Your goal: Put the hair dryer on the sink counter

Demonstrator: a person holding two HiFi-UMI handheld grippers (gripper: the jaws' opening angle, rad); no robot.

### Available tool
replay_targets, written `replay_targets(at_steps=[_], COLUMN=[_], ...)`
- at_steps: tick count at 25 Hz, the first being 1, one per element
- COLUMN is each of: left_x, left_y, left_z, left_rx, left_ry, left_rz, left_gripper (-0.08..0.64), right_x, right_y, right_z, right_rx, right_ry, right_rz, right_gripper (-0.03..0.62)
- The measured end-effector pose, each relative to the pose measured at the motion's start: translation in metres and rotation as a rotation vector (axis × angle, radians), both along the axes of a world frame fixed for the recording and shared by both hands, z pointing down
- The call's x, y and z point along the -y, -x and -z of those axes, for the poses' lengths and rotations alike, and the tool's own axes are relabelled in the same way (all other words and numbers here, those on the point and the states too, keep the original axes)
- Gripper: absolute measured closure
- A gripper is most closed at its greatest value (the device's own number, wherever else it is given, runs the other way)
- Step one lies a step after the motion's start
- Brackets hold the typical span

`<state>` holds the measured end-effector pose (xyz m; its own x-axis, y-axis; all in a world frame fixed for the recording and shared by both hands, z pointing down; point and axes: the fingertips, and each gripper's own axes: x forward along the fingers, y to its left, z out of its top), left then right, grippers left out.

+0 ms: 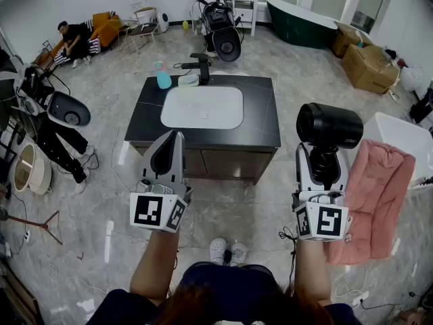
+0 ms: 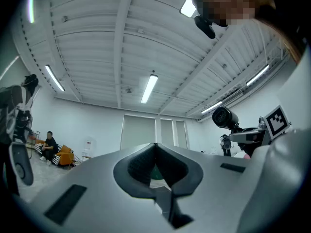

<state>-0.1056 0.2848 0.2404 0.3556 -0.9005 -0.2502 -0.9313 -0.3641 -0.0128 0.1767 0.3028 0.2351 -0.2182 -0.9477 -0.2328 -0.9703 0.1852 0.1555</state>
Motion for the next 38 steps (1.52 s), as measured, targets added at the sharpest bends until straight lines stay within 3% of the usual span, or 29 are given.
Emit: replay_targets(at_steps=[10, 18, 24, 38], left_x=[-0.040, -0.025, 0.038, 0.264], left_y=[-0.026, -0.023, -0.008, 0.049], left_z=[0.010, 0.001, -0.013, -0.017], left_rx=[0.004, 0.001, -0.012, -0.006], left_ry=[-0.013, -0.009, -0.014, -0.005], left_rz=[0.021, 0.048, 0.020, -0.125], left_gripper=[0.548, 0.548, 0.548, 0.548], right_x=[-0.037, -0.014, 0.041, 0.232], right_y=[-0.026, -0.022, -0.002, 0.073], right_z=[0.006, -0.002, -0.015, -0.015], right_rx=[0.053, 0.068, 0.066, 0.073], right_ry=[0.004, 0.011, 0.009, -0.003], right_rz=[0.030, 0.057, 0.044, -0.057], right_gripper=[0.299, 0.299, 0.299, 0.299])
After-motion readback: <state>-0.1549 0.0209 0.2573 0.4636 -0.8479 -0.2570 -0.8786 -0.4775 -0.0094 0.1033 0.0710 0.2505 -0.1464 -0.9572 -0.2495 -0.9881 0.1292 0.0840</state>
